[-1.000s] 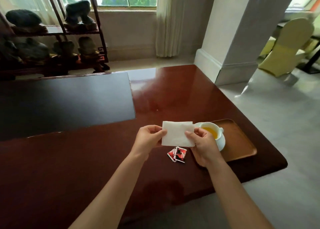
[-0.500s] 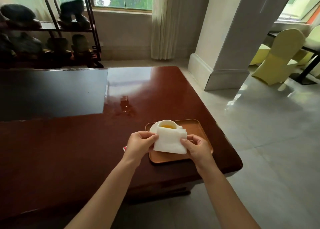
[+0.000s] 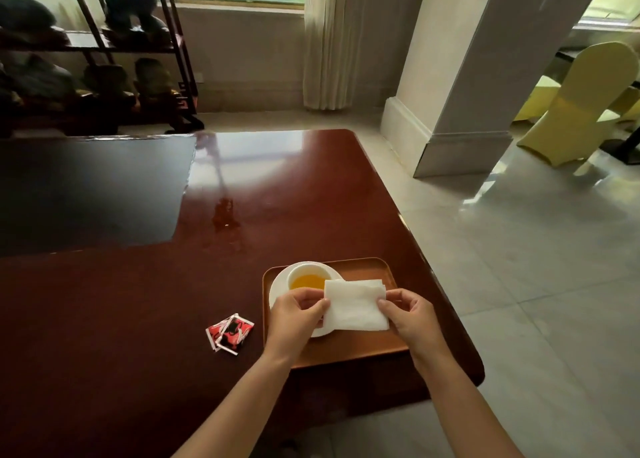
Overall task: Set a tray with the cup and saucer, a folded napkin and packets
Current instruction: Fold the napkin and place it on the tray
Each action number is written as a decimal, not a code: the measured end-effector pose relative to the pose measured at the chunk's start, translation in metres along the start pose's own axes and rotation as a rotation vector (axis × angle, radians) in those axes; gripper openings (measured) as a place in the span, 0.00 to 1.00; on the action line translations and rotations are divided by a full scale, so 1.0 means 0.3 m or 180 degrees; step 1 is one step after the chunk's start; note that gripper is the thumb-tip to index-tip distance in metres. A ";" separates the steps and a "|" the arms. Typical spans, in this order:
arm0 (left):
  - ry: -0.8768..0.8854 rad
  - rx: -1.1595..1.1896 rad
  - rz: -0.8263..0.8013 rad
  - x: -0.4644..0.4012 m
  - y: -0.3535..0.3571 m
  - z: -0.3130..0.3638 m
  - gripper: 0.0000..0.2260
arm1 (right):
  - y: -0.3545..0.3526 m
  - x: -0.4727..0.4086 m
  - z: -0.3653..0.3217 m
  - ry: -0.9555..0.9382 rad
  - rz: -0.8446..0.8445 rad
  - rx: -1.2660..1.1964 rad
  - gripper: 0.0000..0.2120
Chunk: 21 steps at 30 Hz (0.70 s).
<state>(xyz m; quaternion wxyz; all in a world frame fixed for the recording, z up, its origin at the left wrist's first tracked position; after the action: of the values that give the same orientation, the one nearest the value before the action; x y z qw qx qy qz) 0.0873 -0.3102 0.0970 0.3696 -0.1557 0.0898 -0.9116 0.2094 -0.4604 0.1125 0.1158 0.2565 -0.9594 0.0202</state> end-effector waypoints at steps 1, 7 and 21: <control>-0.0026 -0.0022 -0.0012 -0.019 0.028 -0.008 0.05 | -0.018 -0.026 0.010 0.0070 0.0000 0.0049 0.03; -0.0147 -0.0362 0.0036 -0.129 0.165 -0.045 0.11 | -0.099 -0.170 0.081 0.0414 0.0007 0.0235 0.03; -0.0167 -0.1186 0.0433 -0.254 0.465 -0.057 0.20 | -0.230 -0.552 0.229 0.0749 -0.0260 0.0531 0.03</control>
<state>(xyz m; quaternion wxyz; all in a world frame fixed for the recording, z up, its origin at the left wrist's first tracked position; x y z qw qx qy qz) 0.2231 -0.3551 0.0257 0.3974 -0.2386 0.2576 -0.8478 0.3684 -0.4461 0.0056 0.2064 0.2999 -0.9229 0.1250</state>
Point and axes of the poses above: each hand's wrist, its own x-axis away from the middle knuckle, its own y-axis out of the palm, z = x × y, the point moved 3 cm from there along -x, towards the middle knuckle, and after that the axes turned 12 degrees about -x, right-handed, at the moved point
